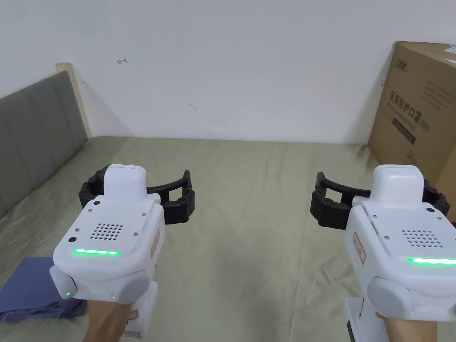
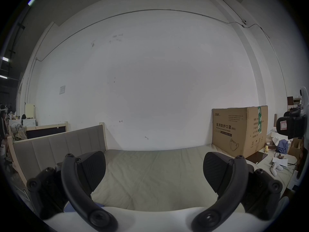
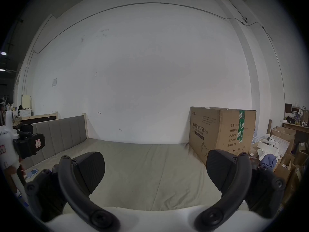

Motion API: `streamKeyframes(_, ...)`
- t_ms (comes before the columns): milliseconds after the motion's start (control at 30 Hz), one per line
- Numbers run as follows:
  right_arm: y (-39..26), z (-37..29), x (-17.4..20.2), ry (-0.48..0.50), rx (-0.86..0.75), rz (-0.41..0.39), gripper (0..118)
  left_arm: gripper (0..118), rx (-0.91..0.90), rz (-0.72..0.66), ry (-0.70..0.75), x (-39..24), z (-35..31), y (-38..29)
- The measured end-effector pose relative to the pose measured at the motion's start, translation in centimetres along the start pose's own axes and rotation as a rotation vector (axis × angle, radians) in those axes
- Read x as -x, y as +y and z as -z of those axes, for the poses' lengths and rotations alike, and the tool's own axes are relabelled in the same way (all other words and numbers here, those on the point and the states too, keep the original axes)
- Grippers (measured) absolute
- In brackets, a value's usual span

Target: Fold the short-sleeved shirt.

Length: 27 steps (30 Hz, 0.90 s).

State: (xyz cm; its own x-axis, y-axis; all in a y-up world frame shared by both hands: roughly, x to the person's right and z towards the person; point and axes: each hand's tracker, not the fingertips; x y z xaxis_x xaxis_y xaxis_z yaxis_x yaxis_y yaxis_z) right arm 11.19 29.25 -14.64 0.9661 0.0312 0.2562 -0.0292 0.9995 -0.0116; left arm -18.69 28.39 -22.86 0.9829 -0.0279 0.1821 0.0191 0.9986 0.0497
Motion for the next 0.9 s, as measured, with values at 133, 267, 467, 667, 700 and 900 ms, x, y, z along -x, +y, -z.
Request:
streamKeyframes(133,0.2,0.3,0.4,-0.069,0.087,0.034,118,115,-0.001,0.001,-0.003,0.1,0.0,0.0)
streamKeyframes(267,1.1,0.8,-0.1,-0.057,0.223,0.191,118,115,0.004,-0.001,-0.003,0.2,0.0,0.0)
streamKeyframes(467,2.4,1.9,-0.8,-0.130,0.499,0.319,118,115,0.002,-0.012,-0.004,0.4,0.0,-0.1)
streamKeyframes(667,2.5,2.1,-1.1,-0.142,0.512,0.311,118,115,0.006,-0.002,-0.005,0.4,0.0,-0.1)
streamKeyframes(700,2.6,2.0,-1.0,-0.147,0.511,0.306,118,115,0.006,-0.003,-0.004,0.4,0.0,-0.1)
streamKeyframes(900,2.6,2.2,-1.2,-0.130,0.520,0.304,114,115,0.003,-0.004,0.005,0.4,0.0,-0.1)
